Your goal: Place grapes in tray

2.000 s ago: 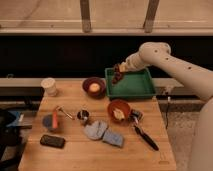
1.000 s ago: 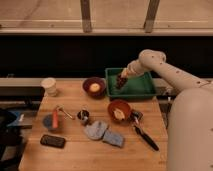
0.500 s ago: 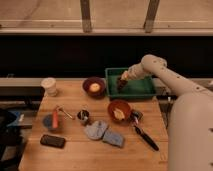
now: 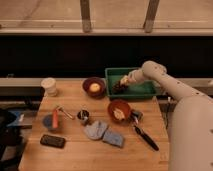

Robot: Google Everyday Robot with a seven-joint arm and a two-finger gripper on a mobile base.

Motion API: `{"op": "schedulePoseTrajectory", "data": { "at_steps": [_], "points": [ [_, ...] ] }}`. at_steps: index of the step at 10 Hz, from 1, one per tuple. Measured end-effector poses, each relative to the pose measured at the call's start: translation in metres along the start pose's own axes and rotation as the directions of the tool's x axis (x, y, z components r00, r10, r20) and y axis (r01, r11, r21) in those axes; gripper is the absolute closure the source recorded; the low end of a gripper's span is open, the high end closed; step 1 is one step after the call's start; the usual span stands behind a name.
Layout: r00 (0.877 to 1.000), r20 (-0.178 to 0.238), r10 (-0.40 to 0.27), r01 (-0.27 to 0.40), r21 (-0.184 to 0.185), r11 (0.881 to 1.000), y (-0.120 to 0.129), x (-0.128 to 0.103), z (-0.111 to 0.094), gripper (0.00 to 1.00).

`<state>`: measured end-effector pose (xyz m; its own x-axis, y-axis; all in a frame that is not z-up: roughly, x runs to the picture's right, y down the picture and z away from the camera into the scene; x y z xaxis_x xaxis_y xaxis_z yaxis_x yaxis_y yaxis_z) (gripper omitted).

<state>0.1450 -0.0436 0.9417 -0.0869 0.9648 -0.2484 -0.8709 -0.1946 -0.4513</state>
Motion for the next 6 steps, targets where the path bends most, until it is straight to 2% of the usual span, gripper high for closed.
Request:
{"op": "schedulePoseTrajectory", "data": {
  "at_steps": [6],
  "points": [
    [1.0, -0.002, -0.001, 0.001, -0.002, 1.0, 0.0018, 0.0002, 0.0012, 0.2]
  ]
}}
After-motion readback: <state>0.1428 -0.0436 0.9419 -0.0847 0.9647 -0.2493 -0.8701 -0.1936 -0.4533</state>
